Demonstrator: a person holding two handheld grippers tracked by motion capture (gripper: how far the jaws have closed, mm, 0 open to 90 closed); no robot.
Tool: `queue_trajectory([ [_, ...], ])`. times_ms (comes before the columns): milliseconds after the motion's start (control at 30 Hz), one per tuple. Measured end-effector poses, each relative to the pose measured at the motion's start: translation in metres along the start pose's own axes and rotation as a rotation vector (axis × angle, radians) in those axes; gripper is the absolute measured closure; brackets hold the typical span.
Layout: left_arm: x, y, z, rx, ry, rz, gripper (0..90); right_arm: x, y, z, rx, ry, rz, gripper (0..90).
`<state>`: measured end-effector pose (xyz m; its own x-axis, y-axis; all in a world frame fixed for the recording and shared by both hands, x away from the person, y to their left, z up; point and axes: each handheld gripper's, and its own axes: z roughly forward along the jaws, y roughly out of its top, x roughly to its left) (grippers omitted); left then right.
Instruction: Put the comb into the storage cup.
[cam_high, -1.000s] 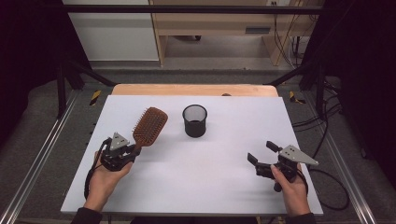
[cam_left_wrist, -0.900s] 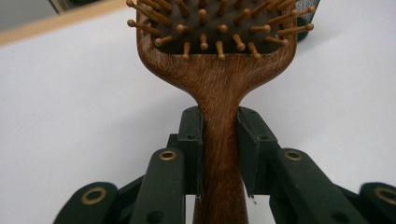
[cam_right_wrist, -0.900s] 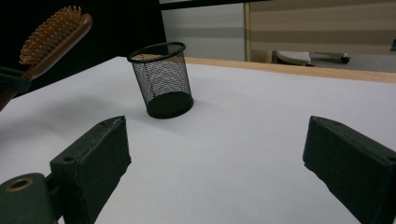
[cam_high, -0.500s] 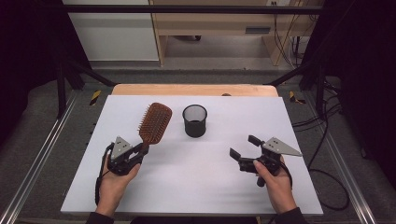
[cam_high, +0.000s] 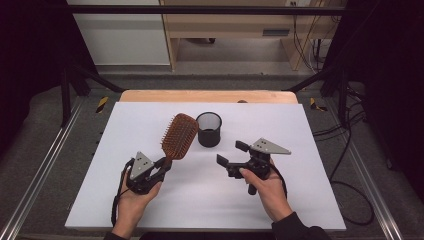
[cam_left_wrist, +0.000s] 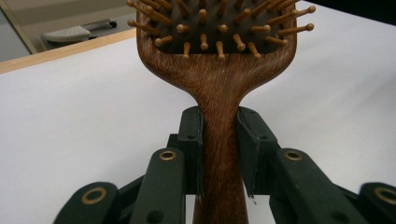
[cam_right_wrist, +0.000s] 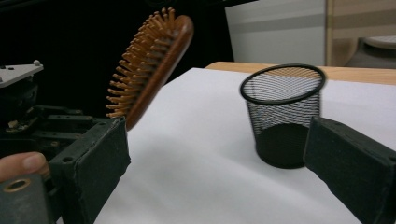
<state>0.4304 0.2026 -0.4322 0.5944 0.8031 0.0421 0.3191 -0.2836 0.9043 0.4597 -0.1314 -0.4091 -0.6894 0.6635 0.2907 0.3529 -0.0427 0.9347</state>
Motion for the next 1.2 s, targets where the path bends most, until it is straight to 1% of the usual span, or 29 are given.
queue_trajectory([
  [67, -0.004, 0.001, 0.000, -0.003, -0.003, 0.014, 72.8, 0.003, 0.001, 0.005, 0.004, 0.021, 0.003, 6.8],
  [167, -0.010, 0.001, 0.002, -0.010, -0.018, 0.013, 72.8, 0.006, 0.001, 0.011, 0.010, 0.050, 0.022, 6.6],
  [233, -0.014, 0.002, 0.004, -0.013, -0.028, 0.017, 72.8, 0.007, 0.000, 0.014, 0.013, 0.059, 0.025, 6.3],
  [300, -0.018, 0.002, 0.006, -0.012, -0.035, 0.023, 72.8, 0.008, 0.000, 0.015, 0.008, 0.071, 0.039, 6.4],
  [367, -0.023, 0.001, 0.008, -0.014, -0.045, 0.023, 72.8, 0.009, -0.002, 0.015, 0.019, 0.067, 0.040, 6.3],
  [467, -0.031, 0.001, 0.011, -0.003, -0.063, 0.044, 72.8, 0.010, -0.008, 0.015, 0.027, 0.073, 0.050, 6.3],
  [533, -0.036, 0.001, 0.012, -0.002, -0.068, 0.058, 72.8, 0.010, -0.011, 0.015, 0.030, 0.074, 0.053, 6.2],
  [600, -0.038, 0.001, 0.012, -0.004, -0.074, 0.060, 72.8, 0.010, -0.011, 0.016, 0.025, 0.076, 0.061, 6.1],
  [633, -0.042, 0.002, 0.013, -0.004, -0.084, 0.068, 72.8, 0.011, -0.011, 0.016, 0.023, 0.079, 0.064, 6.1],
  [667, -0.042, 0.002, 0.013, -0.004, -0.084, 0.068, 72.8, 0.011, -0.011, 0.016, 0.023, 0.079, 0.064, 6.1],
  [700, -0.045, 0.001, 0.014, -0.001, -0.089, 0.081, 72.8, 0.011, -0.010, 0.015, 0.017, 0.084, 0.075, 5.9],
  [767, -0.047, 0.001, 0.014, 0.000, -0.096, 0.085, 72.8, 0.011, -0.010, 0.015, 0.015, 0.086, 0.077, 5.8],
  [900, -0.049, 0.001, 0.015, -0.005, -0.096, 0.095, 72.8, 0.011, -0.010, 0.016, 0.015, 0.085, 0.079, 5.8],
  [1033, -0.051, 0.002, 0.014, -0.015, -0.103, 0.094, 72.8, 0.011, -0.009, 0.015, 0.003, 0.087, 0.091, 5.9],
  [1100, -0.052, 0.002, 0.014, -0.017, -0.099, 0.100, 72.8, 0.012, -0.008, 0.015, 0.001, 0.088, 0.090, 6.0],
  [1200, -0.053, 0.003, 0.015, -0.016, -0.106, 0.105, 72.8, 0.011, -0.007, 0.016, -0.005, 0.093, 0.088, 6.3],
])
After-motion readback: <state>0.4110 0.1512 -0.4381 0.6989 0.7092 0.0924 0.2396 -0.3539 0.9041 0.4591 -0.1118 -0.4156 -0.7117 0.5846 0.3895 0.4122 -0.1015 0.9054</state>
